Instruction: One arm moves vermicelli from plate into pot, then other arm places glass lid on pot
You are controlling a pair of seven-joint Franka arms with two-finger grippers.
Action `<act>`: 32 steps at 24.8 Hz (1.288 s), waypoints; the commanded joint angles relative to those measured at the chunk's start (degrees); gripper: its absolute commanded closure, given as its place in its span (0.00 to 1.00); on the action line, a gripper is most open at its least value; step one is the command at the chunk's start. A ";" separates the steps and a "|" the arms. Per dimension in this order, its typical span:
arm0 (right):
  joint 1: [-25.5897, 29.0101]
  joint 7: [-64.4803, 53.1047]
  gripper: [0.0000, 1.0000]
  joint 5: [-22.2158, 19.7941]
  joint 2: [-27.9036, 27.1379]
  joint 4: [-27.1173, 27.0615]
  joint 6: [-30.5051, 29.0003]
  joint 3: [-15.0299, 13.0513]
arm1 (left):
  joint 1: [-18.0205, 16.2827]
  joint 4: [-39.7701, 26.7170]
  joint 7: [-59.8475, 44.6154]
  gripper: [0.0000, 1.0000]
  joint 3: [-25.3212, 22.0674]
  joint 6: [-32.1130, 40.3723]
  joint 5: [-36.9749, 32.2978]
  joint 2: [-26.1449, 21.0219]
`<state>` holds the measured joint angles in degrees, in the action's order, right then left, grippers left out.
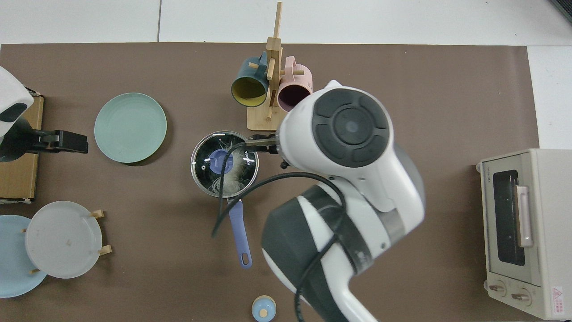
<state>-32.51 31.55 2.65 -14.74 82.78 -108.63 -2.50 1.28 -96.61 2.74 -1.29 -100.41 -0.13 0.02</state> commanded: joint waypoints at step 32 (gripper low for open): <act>33.65 -22.76 0.00 -5.20 14.57 15.66 7.11 0.92 | 0.83 -0.59 0.16 0.00 -0.47 1.00 0.75 0.50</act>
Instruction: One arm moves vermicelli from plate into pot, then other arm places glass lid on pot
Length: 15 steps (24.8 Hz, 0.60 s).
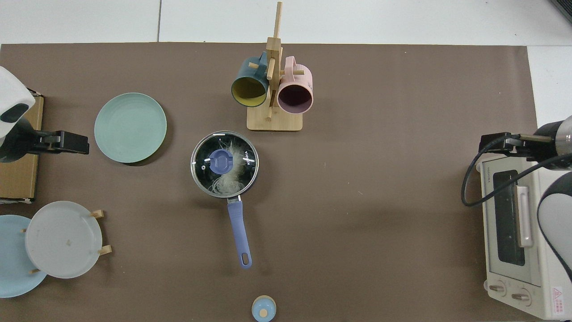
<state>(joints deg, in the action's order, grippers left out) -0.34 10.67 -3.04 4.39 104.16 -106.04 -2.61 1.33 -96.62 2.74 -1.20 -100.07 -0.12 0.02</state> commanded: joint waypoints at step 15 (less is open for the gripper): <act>0.96 -6.54 0.00 4.45 -5.36 -8.80 9.36 1.02 | 0.78 -0.59 0.16 0.00 -0.56 0.92 0.73 0.59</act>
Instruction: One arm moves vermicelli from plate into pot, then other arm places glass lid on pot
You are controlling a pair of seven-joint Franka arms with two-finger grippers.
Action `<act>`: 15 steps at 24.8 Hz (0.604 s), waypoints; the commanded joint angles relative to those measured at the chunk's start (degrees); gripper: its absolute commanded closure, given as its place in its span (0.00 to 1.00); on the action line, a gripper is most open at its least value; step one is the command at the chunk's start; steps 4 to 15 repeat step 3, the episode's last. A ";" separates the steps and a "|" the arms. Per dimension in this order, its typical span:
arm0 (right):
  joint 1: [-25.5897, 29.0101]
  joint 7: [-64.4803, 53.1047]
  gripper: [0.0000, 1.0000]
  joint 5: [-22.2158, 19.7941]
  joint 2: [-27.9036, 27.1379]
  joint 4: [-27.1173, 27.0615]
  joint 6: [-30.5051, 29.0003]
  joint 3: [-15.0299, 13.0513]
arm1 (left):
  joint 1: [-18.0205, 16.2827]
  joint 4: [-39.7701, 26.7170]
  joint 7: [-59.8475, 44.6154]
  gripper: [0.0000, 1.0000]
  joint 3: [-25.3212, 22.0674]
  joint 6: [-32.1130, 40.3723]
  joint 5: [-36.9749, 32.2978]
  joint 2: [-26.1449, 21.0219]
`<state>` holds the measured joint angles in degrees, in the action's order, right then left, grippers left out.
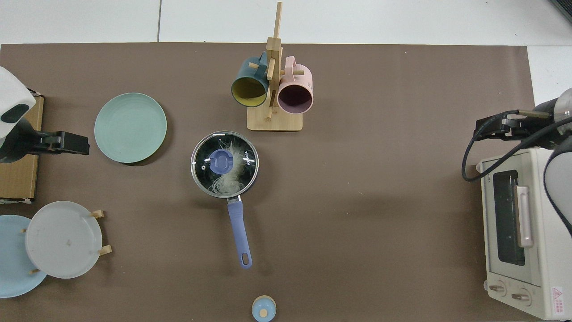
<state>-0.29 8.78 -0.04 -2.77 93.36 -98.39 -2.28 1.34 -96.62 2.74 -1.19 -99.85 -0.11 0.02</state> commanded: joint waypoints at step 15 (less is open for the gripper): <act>0.73 -4.82 0.00 1.45 2.07 2.44 1.80 0.70 | 0.77 -0.59 0.07 0.00 -0.57 0.71 0.73 0.59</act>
